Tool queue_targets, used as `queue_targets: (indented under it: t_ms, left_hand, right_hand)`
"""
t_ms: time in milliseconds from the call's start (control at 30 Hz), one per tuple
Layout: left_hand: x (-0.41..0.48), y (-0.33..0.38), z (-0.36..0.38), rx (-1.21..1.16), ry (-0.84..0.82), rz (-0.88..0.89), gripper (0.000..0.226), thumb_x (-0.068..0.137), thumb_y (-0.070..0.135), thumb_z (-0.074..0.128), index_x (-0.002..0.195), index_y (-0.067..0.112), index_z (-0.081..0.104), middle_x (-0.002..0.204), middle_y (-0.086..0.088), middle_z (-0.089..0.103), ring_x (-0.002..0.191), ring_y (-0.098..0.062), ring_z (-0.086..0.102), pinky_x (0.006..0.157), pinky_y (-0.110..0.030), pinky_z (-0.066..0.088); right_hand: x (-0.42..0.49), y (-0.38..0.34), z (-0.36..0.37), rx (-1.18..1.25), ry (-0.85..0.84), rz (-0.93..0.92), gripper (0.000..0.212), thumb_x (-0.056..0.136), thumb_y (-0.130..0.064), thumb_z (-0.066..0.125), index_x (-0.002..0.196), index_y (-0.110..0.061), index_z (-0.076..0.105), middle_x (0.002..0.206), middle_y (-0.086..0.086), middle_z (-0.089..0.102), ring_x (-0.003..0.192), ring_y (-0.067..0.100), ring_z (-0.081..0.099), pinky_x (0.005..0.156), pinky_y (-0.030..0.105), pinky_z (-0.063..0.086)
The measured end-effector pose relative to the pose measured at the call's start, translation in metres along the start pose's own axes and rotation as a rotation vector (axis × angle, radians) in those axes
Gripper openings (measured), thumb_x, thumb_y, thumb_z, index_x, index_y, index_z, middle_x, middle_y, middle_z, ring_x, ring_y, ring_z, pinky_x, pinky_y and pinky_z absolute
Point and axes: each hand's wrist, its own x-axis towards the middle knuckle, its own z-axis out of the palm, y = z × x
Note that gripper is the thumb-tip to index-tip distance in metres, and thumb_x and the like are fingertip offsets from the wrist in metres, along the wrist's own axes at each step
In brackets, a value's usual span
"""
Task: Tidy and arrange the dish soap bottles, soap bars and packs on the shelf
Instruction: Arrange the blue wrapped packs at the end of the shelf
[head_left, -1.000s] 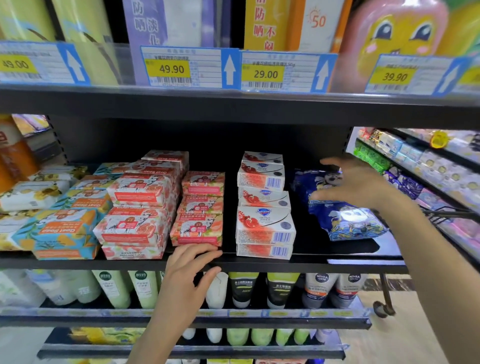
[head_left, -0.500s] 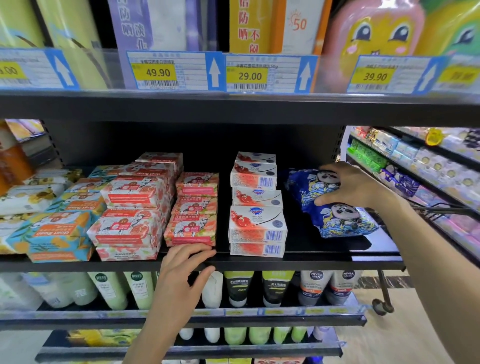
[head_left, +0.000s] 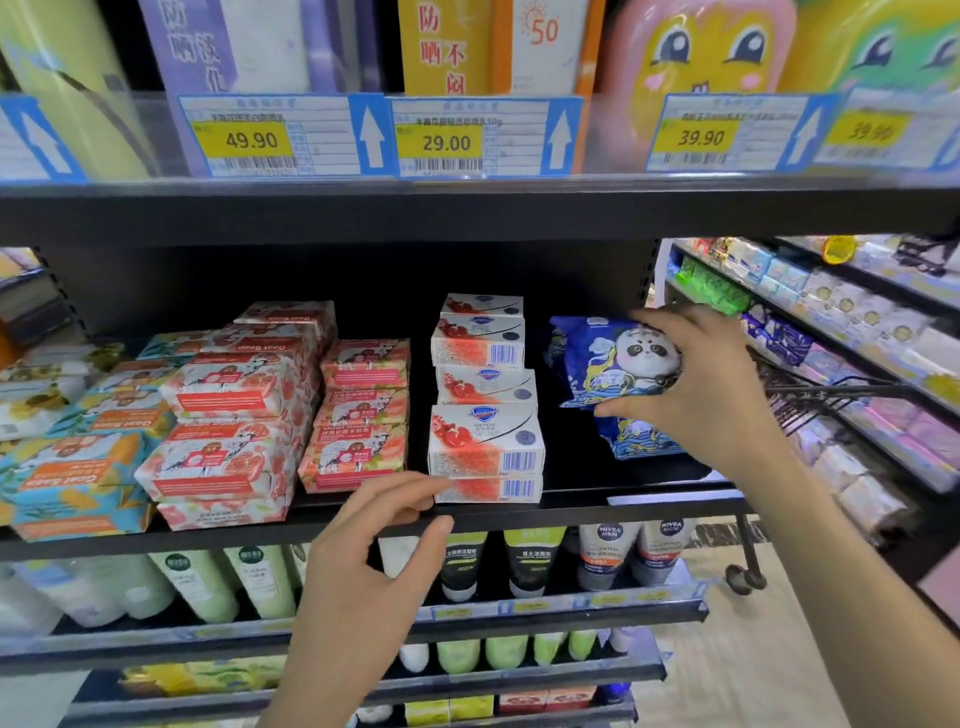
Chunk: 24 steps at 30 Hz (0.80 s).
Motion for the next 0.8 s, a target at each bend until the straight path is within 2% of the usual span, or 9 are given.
queue_targets:
  t_ms: [133, 200, 300, 367, 467, 533, 633, 700, 800]
  left_hand:
    - [-0.004, 0.042, 0.020, -0.252, -0.123, -0.147, 0.025, 0.086, 0.026, 0.072, 0.107, 0.039, 0.076, 0.103, 0.012, 0.076, 0.097, -0.007, 0.072, 0.087, -0.014, 0.053]
    - [-0.006, 0.053, 0.032, -0.262, -0.179, -0.202, 0.030, 0.085, 0.034, 0.071, 0.114, 0.038, 0.071, 0.108, 0.017, 0.075, 0.100, -0.002, 0.071, 0.084, -0.009, 0.051]
    - [-0.008, 0.061, 0.053, -0.303, -0.202, -0.298, 0.053, 0.073, 0.050, 0.069, 0.124, 0.042, 0.061, 0.115, 0.022, 0.072, 0.103, 0.006, 0.068, 0.081, -0.007, 0.050]
    - [-0.008, 0.066, 0.067, -0.342, -0.209, -0.339, 0.058, 0.075, 0.053, 0.074, 0.129, 0.043, 0.055, 0.113, 0.028, 0.070, 0.103, 0.011, 0.066, 0.078, -0.006, 0.050]
    - [-0.005, 0.073, 0.089, -0.416, -0.210, -0.346, 0.048, 0.079, 0.054, 0.081, 0.122, 0.042, 0.064, 0.113, 0.020, 0.074, 0.107, -0.004, 0.071, 0.084, -0.016, 0.056]
    - [-0.005, 0.077, 0.103, -0.433, -0.173, -0.346, 0.039, 0.080, 0.048, 0.083, 0.114, 0.039, 0.068, 0.111, 0.014, 0.077, 0.106, -0.009, 0.072, 0.084, -0.020, 0.057]
    - [-0.006, 0.078, 0.119, -0.481, -0.083, -0.370, 0.032, 0.083, 0.027, 0.083, 0.112, 0.031, 0.070, 0.106, 0.009, 0.079, 0.101, -0.010, 0.074, 0.078, -0.019, 0.057]
    - [-0.007, 0.077, 0.122, -0.514, -0.063, -0.390, 0.026, 0.086, 0.016, 0.076, 0.109, 0.028, 0.071, 0.103, 0.007, 0.079, 0.098, -0.011, 0.075, 0.079, -0.022, 0.059]
    - [-0.009, 0.074, 0.124, -0.521, -0.072, -0.407, 0.024, 0.087, 0.015, 0.072, 0.108, 0.028, 0.072, 0.104, 0.006, 0.080, 0.100, -0.012, 0.075, 0.087, -0.027, 0.059]
  right_hand:
    - [-0.032, -0.015, -0.004, 0.123, 0.035, -0.045, 0.097, 0.053, -0.064, 0.080, 0.135, -0.015, 0.063, 0.128, 0.006, 0.057, 0.122, 0.022, 0.047, 0.104, 0.009, 0.025]
    - [-0.046, -0.019, -0.006, 0.176, 0.038, -0.068, 0.094, 0.056, -0.062, 0.080, 0.135, -0.015, 0.062, 0.128, 0.004, 0.055, 0.121, 0.011, 0.042, 0.104, 0.002, 0.022]
    - [-0.065, -0.021, -0.008, 0.215, 0.063, -0.093, 0.091, 0.060, -0.063, 0.077, 0.136, -0.015, 0.061, 0.130, 0.006, 0.054, 0.123, 0.012, 0.044, 0.105, 0.002, 0.024]
    - [-0.076, -0.022, -0.009, 0.224, 0.089, -0.110, 0.090, 0.065, -0.068, 0.074, 0.135, -0.014, 0.062, 0.128, 0.006, 0.055, 0.122, 0.016, 0.048, 0.104, 0.004, 0.028]
    - [-0.089, -0.019, -0.008, 0.248, 0.110, -0.134, 0.088, 0.069, -0.071, 0.071, 0.134, -0.012, 0.064, 0.126, 0.004, 0.055, 0.121, 0.014, 0.047, 0.106, 0.012, 0.034]
    - [-0.095, -0.016, -0.006, 0.287, 0.113, -0.126, 0.084, 0.068, -0.063, 0.075, 0.134, -0.012, 0.064, 0.127, 0.005, 0.056, 0.122, 0.016, 0.049, 0.107, 0.017, 0.037]
    - [-0.101, -0.007, -0.008, 0.320, 0.069, -0.130, 0.088, 0.062, -0.048, 0.092, 0.138, -0.014, 0.062, 0.132, 0.005, 0.054, 0.127, 0.018, 0.050, 0.110, 0.019, 0.037]
    - [-0.105, 0.000, -0.013, 0.364, 0.002, -0.118, 0.094, 0.061, -0.048, 0.094, 0.142, -0.018, 0.058, 0.138, 0.000, 0.050, 0.133, 0.018, 0.047, 0.110, 0.017, 0.036]
    - [-0.110, 0.007, -0.024, 0.539, -0.072, -0.014, 0.100, 0.060, -0.048, 0.095, 0.146, -0.025, 0.051, 0.144, -0.010, 0.047, 0.139, 0.015, 0.046, 0.104, 0.011, 0.038]
